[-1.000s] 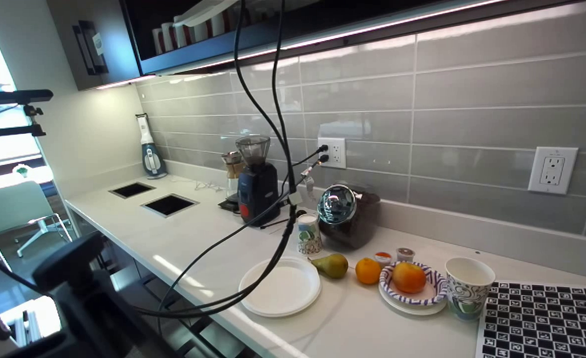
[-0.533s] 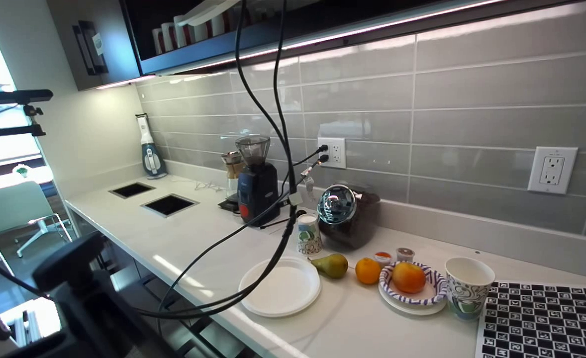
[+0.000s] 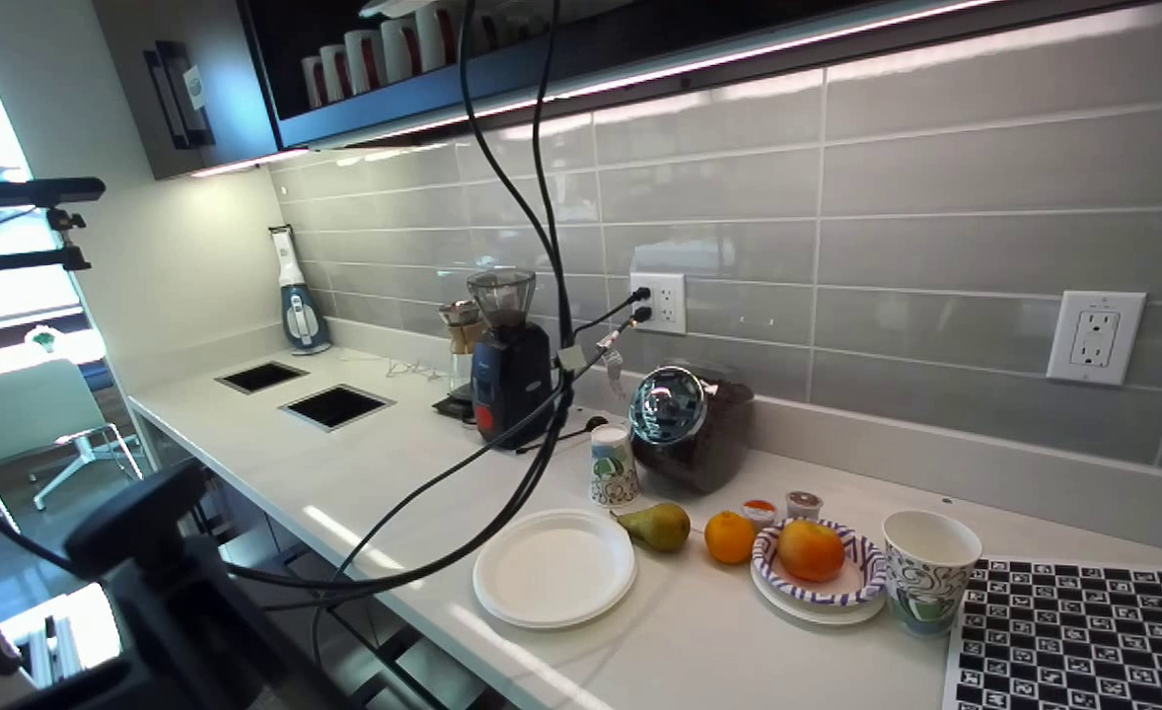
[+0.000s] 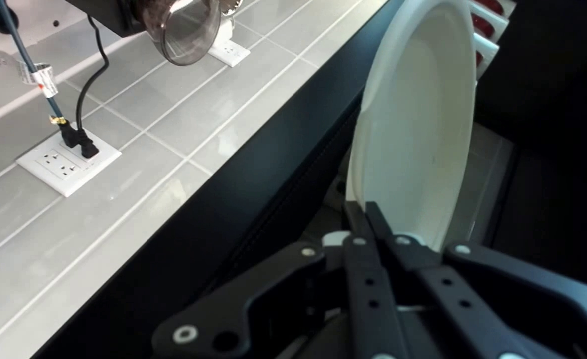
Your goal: Put the white plates on the counter then unstack them.
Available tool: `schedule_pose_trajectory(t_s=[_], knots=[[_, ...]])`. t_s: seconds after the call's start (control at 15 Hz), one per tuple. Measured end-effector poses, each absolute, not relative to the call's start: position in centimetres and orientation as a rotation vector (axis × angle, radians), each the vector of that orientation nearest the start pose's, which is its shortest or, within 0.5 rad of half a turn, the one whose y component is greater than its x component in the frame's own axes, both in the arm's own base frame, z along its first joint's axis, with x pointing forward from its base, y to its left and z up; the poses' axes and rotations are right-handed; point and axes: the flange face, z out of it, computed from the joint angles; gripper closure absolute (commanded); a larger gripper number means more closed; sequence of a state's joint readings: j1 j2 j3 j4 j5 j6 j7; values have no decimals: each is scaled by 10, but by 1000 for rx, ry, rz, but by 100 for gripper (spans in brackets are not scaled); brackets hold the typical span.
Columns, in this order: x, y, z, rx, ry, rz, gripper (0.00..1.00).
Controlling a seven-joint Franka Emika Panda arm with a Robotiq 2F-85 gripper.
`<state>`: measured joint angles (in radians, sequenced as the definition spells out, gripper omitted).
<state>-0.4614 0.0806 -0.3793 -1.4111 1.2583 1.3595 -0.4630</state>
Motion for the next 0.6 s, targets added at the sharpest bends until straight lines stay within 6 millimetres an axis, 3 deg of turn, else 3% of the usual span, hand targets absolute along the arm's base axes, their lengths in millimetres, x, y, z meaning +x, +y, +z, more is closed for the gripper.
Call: schedule_pose_trajectory(t_s=[0.6], knots=[[509, -333, 750, -1919, 423, -764, 99]])
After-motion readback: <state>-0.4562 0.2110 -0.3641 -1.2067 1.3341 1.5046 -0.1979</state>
